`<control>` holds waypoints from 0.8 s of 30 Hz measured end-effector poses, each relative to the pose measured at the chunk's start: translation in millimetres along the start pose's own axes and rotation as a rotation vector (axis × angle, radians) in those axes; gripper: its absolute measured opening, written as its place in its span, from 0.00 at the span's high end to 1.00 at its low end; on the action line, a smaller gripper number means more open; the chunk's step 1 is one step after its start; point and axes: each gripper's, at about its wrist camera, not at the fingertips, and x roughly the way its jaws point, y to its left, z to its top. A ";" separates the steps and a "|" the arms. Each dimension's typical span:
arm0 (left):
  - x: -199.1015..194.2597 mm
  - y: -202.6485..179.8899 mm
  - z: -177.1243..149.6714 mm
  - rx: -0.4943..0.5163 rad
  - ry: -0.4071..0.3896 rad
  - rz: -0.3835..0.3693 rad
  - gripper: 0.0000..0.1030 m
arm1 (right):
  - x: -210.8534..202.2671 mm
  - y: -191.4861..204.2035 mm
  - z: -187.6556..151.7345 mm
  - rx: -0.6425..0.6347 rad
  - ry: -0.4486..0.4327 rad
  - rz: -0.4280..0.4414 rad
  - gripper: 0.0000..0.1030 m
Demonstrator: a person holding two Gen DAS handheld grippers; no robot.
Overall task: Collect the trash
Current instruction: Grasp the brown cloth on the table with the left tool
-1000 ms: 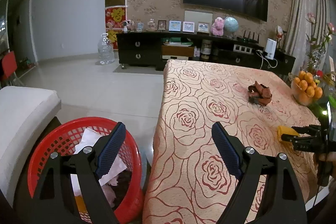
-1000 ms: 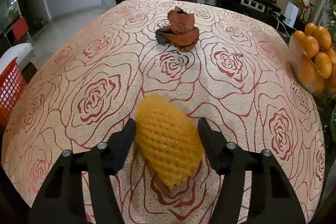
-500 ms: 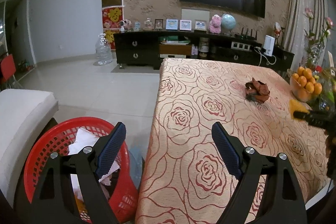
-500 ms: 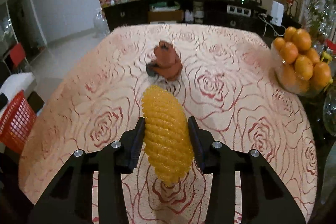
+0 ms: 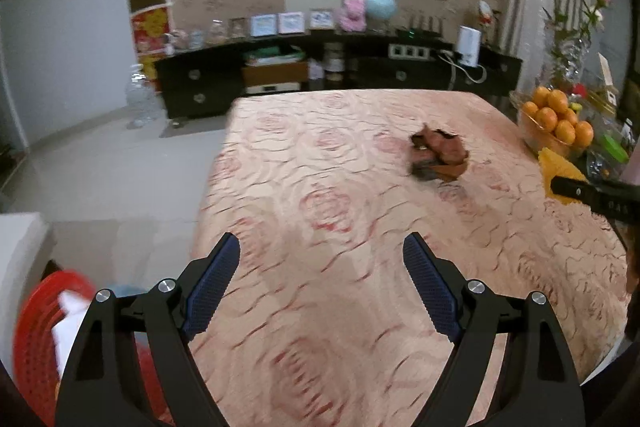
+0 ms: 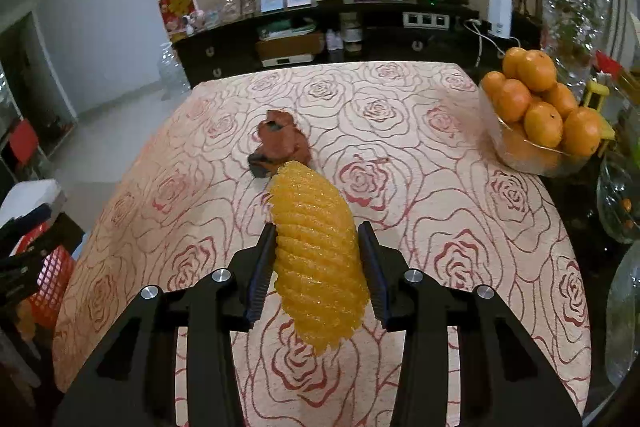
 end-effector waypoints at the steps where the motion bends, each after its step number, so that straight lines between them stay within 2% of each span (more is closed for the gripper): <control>1: 11.8 -10.5 8.3 0.012 0.012 -0.021 0.22 | 0.6 -3.2 0.5 0.008 0.002 -0.004 0.61; 7: 58.4 -57.8 40.5 0.069 0.048 -0.097 0.22 | 3.6 -19.7 0.7 0.058 0.014 -0.022 0.61; 15: 118.9 -110.1 82.2 0.108 0.099 -0.158 0.18 | 11.8 -32.8 1.7 0.086 0.031 -0.058 0.61; 24: 183.3 -141.0 96.5 0.100 0.180 -0.147 0.18 | 14.4 -40.1 5.3 0.109 0.039 -0.044 0.61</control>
